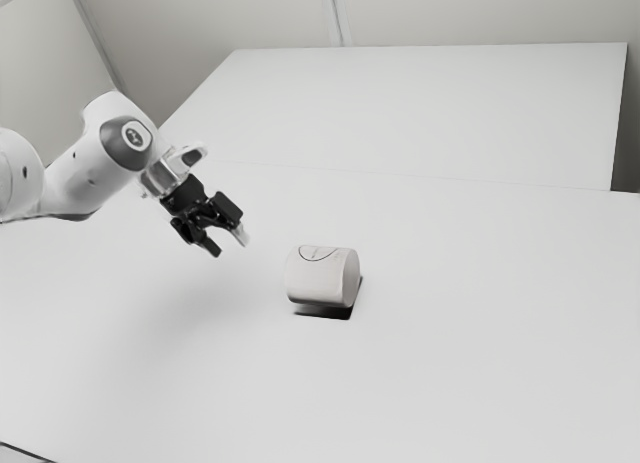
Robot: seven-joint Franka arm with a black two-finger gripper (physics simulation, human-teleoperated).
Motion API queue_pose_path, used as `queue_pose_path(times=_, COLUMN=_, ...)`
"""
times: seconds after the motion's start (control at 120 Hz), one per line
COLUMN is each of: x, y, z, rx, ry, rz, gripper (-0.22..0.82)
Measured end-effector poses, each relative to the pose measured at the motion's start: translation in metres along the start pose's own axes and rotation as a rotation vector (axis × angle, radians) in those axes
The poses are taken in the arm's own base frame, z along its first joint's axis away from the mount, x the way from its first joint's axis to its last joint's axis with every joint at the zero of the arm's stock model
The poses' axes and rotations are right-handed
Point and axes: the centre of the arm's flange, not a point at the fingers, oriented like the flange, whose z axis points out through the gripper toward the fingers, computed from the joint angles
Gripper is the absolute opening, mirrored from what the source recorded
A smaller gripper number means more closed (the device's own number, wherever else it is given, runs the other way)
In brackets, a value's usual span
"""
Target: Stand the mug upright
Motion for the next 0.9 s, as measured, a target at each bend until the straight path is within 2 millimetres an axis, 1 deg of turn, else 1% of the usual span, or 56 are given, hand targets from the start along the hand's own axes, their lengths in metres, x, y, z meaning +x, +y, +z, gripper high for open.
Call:
queue_pose_path(times=0.058, x=0.003, y=-0.001, z=0.016, rx=-0.056, ry=-0.010, rz=0.017, gripper=0.60)
queue_pose_path(times=0.167, x=0.005, y=-0.003, z=0.038, rx=-0.154, ry=0.001, rz=0.039, gripper=0.60)
queue_pose_path(times=0.292, x=0.008, y=0.002, z=0.065, rx=-0.268, ry=0.043, rz=0.046, gripper=0.60)
queue_pose_path(times=0.375, x=0.012, y=0.005, z=0.077, rx=-0.318, ry=0.071, rz=0.055, gripper=0.60)
queue_pose_path(times=0.508, x=0.017, y=0.006, z=0.086, rx=-0.367, ry=0.116, rz=0.073, gripper=0.60)
queue_pose_path(times=0.6, x=0.019, y=0.011, z=0.091, rx=-0.396, ry=0.139, rz=0.090, gripper=0.60)
queue_pose_path(times=0.733, x=0.016, y=0.012, z=0.100, rx=-0.426, ry=0.165, rz=0.095, gripper=0.60)
queue_pose_path(times=0.808, x=0.014, y=0.013, z=0.103, rx=-0.439, ry=0.179, rz=0.098, gripper=0.55)
queue_pose_path(times=0.9, x=0.012, y=0.015, z=0.101, rx=-0.447, ry=0.196, rz=0.111, gripper=0.46)
